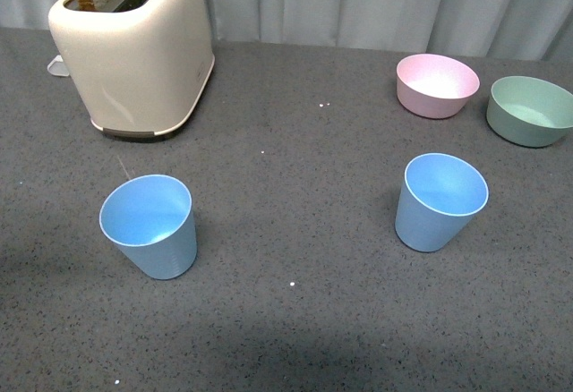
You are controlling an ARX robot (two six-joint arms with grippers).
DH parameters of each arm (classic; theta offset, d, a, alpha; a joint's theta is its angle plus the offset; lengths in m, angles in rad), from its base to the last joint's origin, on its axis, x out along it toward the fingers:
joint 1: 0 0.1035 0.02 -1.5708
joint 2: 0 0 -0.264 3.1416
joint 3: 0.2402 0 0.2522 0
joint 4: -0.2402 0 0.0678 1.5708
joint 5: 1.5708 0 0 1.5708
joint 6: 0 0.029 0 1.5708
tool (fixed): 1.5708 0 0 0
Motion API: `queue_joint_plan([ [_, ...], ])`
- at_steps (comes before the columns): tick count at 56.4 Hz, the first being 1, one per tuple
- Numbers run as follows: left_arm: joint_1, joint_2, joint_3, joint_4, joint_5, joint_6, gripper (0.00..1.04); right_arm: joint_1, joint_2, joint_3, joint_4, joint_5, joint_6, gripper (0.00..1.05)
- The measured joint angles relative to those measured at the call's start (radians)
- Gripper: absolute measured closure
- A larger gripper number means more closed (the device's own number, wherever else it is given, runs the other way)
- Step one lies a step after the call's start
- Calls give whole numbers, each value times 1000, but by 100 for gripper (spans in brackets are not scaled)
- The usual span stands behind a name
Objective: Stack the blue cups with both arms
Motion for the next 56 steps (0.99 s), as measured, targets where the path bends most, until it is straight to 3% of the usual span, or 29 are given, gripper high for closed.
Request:
queue_joint_plan([
  [9, -42, 238, 162, -121, 74, -2, 7, 0, 0, 0, 0, 0, 0, 10],
  [41, -127, 507, 343, -249, 69, -64, 7, 0, 0, 0, 0, 0, 0, 10],
  [45, -131, 537, 367, -266, 51, -80, 22, 0, 0, 0, 0, 0, 0, 10],
  [56, -135, 552, 389, -289, 53, -109, 49, 0, 0, 0, 0, 0, 0, 10],
])
